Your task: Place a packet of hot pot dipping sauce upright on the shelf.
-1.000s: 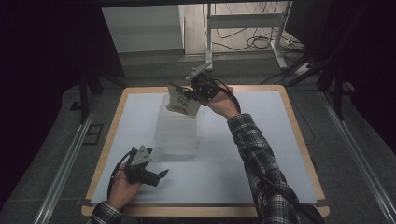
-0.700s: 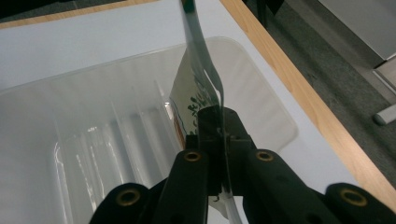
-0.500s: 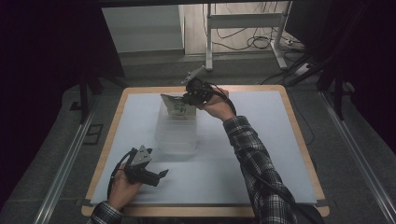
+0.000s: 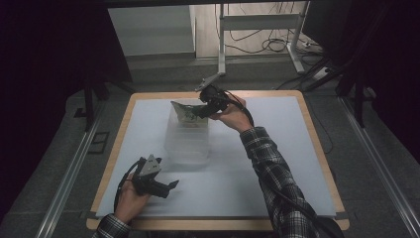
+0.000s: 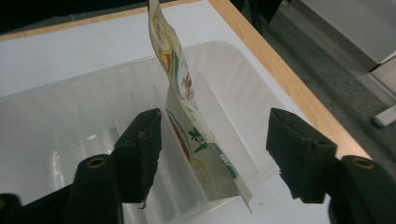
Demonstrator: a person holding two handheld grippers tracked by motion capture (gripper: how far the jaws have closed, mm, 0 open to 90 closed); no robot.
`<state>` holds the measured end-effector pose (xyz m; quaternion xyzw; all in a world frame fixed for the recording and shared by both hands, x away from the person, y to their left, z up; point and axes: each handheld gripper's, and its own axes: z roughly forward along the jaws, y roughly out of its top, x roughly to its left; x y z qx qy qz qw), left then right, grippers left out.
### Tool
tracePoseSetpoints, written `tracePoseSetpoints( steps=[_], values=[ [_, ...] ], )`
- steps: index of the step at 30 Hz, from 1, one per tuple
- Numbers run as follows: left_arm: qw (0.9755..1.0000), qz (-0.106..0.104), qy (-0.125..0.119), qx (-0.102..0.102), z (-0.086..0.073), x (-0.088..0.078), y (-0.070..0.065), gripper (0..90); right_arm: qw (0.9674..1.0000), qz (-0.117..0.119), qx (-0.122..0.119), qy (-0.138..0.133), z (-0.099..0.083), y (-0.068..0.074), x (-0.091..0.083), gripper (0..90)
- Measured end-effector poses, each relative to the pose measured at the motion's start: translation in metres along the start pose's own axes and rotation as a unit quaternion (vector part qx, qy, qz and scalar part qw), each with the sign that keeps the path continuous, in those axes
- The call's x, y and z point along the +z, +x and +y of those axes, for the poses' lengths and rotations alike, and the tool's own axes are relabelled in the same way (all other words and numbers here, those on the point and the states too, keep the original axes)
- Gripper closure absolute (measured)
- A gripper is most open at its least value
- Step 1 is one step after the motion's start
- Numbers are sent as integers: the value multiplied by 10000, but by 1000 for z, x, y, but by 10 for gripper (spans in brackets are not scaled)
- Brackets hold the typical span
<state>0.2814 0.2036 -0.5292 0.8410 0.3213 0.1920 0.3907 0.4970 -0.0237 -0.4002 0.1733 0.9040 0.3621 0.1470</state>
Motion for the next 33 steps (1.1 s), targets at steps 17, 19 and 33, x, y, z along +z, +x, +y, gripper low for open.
tracePoseSetpoints(
  steps=[17, 19, 33],
  values=[
    [10000, -1, 23, 11, 0, 1, 0, 0, 9992, 208, 197, -271, -11, -1, -13, 119],
    [10000, 0, 23, 12, 0, 1, 0, 0, 9990, 214, 231, -322, -12, 0, -15, 98],
    [10000, 10, 34, 15, 0, 1, -1, 0, 9984, 154, 333, -437, -22, 0, -27, 47]
  ],
)
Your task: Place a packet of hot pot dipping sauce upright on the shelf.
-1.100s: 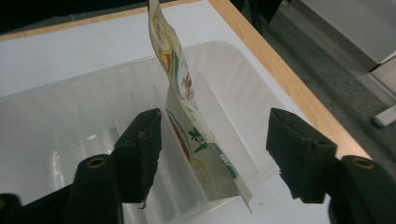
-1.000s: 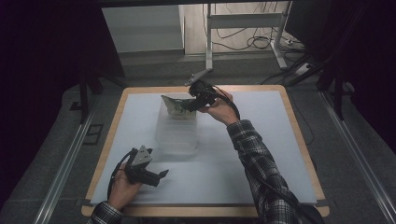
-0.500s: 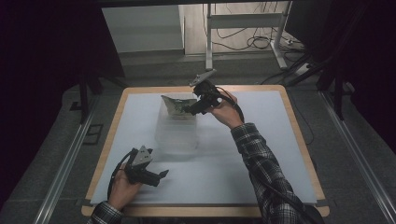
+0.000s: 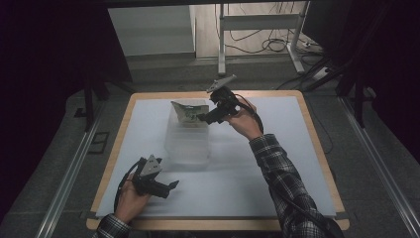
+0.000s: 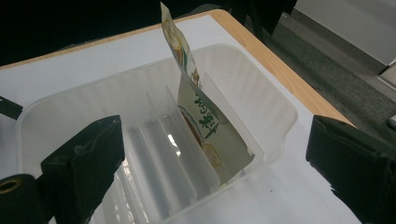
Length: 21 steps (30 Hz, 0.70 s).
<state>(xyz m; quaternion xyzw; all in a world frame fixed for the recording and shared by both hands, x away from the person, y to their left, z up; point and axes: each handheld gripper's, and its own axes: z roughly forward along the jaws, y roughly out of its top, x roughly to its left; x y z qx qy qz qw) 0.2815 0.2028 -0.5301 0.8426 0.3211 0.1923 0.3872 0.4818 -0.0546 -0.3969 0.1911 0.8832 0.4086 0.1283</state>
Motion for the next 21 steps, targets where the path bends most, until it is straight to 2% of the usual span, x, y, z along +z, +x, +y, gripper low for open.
tracePoseSetpoints(
  steps=[6, 11, 21],
  values=[
    [10000, -2, 10, 1, 0, 0, 0, 0, 9999, -75, 106, -40, -4, -1, -4, 29],
    [10000, -9, 19, 6, 0, 1, 0, 0, 9990, -83, 423, -138, -8, -4, -11, 14],
    [10000, -13, 21, 14, 0, 1, 0, 0, 9988, -222, 420, -142, -18, -4, -20, 5]
  ],
)
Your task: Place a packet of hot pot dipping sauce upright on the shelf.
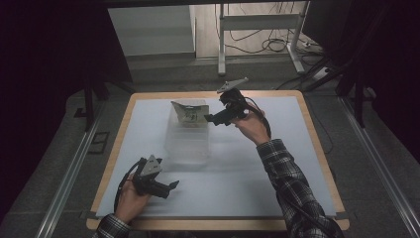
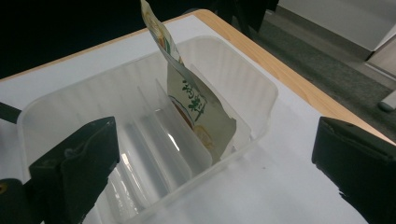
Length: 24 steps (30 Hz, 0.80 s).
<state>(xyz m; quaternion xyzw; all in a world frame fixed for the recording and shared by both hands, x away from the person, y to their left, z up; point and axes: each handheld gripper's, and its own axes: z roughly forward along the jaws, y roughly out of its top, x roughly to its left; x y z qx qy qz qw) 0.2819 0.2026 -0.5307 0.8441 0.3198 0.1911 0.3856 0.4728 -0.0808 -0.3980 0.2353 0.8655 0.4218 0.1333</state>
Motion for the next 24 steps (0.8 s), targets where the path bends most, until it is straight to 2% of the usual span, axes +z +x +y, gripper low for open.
tracePoseSetpoints(
  steps=[12, 17, 24],
  values=[
    [10000, -13, -27, -22, 0, 0, 0, 0, 9999, -58, 78, -57, -15, 2, -8, 0],
    [10000, -16, -38, -38, 0, 0, 0, 0, 9998, 7, 181, -38, -23, 1, -10, 0],
    [10000, -12, -29, -37, 0, 0, 0, 0, 9999, -85, 138, -34, -34, 2, -15, 0]
  ],
)
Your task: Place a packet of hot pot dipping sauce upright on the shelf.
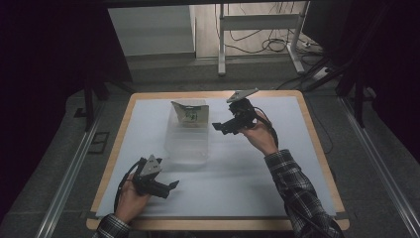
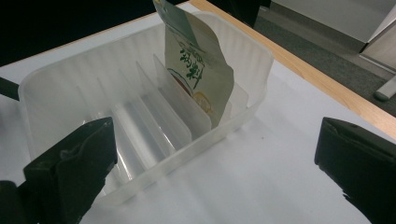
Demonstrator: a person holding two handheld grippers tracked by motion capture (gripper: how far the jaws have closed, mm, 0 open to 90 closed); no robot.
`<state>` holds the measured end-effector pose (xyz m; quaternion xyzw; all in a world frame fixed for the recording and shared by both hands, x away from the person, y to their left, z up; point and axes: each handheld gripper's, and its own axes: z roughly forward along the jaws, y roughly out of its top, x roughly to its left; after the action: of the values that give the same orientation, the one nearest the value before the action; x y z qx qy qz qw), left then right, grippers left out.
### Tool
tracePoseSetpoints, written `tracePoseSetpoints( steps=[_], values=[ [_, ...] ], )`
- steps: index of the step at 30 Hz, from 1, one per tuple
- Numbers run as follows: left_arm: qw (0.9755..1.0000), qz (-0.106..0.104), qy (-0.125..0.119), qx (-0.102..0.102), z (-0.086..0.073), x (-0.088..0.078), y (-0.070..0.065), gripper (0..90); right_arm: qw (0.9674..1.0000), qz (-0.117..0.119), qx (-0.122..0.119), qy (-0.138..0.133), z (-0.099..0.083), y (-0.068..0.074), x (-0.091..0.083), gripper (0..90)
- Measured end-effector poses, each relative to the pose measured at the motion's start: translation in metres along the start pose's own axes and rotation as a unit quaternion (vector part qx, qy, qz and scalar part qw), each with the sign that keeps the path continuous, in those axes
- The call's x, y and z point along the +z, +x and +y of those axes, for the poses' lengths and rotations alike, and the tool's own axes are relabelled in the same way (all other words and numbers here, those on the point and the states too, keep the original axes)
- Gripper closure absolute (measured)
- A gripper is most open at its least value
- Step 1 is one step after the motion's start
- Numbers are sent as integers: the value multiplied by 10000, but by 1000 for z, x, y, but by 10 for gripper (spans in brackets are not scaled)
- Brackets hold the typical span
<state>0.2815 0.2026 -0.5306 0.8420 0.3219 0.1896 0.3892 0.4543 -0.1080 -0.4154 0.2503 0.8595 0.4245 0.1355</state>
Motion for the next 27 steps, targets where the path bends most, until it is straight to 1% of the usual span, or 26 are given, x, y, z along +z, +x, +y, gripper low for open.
tracePoseSetpoints(
  steps=[7, 11, 15, 22, 27],
  values=[
    [10000, 3, -2, 6, 0, 0, 0, 0, 10000, -72, -18, -6, -8, 1, -6, 0],
    [10000, 10, 6, 19, 0, 0, 0, 0, 10000, -91, -4, 3, -11, 3, -11, 0],
    [10000, 13, 13, 21, 0, 0, 0, 0, 10000, -63, 9, -30, -14, 4, -16, 0],
    [10000, 13, 27, 31, 0, 0, -1, 0, 9999, -124, 1, -17, -20, 7, -24, 0],
    [10000, 6, 41, 46, 0, 0, -1, 0, 9998, -176, 58, 3, -26, 8, -30, 0]
  ],
)
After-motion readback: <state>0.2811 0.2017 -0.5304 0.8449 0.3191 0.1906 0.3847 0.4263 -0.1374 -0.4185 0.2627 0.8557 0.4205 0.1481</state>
